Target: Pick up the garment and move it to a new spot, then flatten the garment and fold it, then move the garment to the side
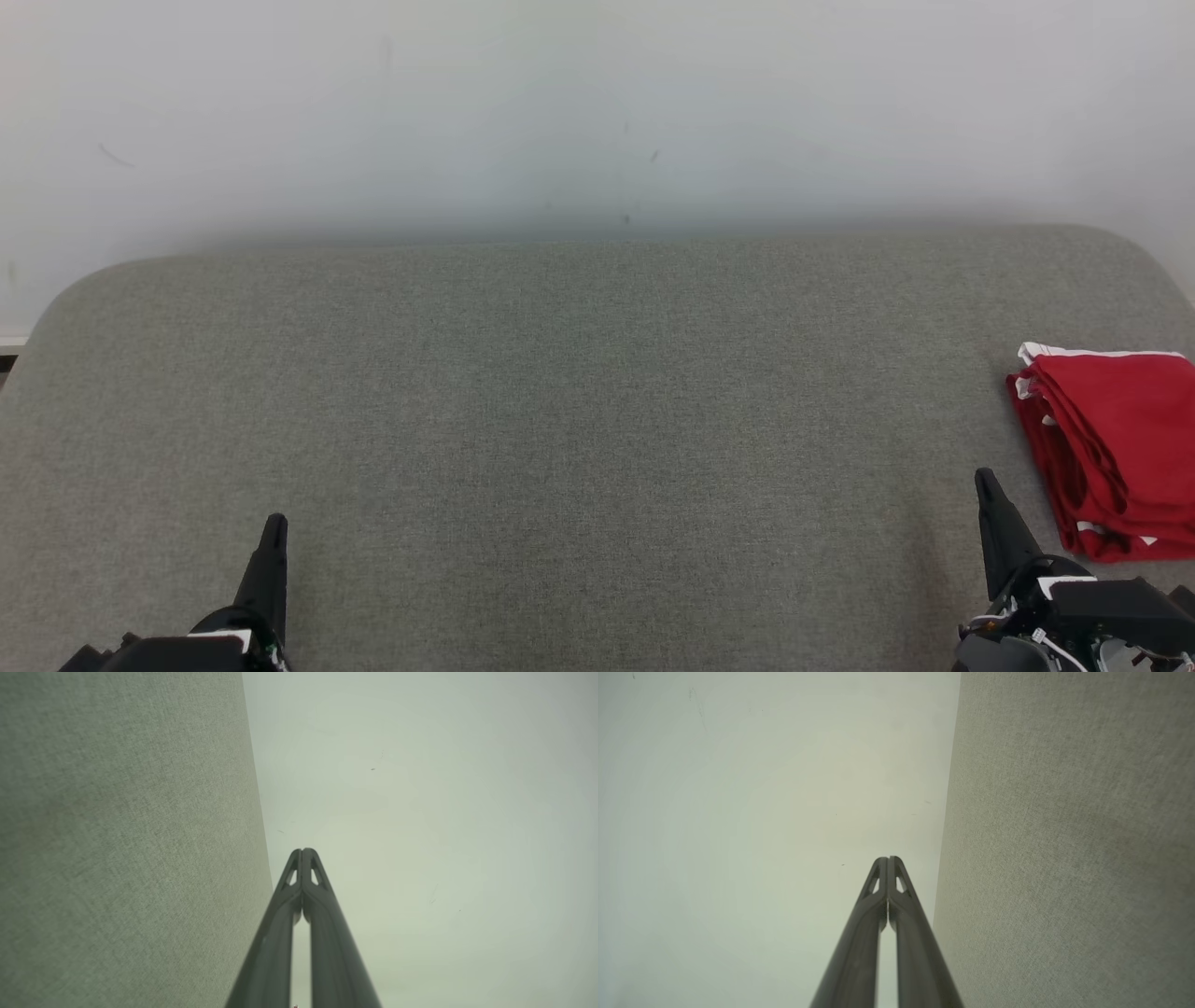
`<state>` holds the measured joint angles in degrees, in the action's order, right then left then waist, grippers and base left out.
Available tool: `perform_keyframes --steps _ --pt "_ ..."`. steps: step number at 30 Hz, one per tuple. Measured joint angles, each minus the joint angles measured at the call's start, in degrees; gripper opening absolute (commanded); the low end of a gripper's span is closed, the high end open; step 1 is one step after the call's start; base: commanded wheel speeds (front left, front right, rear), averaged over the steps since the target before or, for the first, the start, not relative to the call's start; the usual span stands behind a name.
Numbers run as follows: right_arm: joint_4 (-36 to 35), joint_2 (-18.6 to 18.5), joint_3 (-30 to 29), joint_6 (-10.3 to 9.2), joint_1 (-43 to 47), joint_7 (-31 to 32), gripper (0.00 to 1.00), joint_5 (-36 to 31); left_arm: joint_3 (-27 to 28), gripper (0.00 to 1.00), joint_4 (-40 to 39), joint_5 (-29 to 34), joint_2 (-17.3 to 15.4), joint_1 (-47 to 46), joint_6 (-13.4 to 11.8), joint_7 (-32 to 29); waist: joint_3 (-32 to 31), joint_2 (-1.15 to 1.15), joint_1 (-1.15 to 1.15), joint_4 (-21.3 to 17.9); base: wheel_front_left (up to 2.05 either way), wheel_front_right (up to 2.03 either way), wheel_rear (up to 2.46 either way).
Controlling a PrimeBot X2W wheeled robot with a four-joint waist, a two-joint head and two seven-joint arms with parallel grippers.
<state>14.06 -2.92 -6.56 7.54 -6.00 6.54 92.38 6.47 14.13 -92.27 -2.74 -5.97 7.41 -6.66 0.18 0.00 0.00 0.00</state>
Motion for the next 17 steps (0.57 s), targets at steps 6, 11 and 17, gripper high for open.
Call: perform_keyframes --steps 6,11,17 --pt "0.0 0.0 0.0 0.0 0.0 0.0 0.0 0.0 0.0 0.0 0.0 0.0 0.0 0.0 0.0 0.0 0.0 0.0 0.0 0.0 0.0 0.0 0.0" --pt "0.0 0.0 0.0 0.0 0.0 0.0 0.0 0.0 0.0 0.0 0.0 0.0 0.0 0.0 0.0 0.0 0.0 0.0 0.0 0.0 0.0 0.0 0.0" --pt "0.0 0.0 0.0 0.0 0.0 0.0 0.0 0.0 0.0 0.0 0.0 0.0 0.0 0.0 0.0 0.0 0.0 0.0 0.0 0.0 0.0 0.0 0.0"
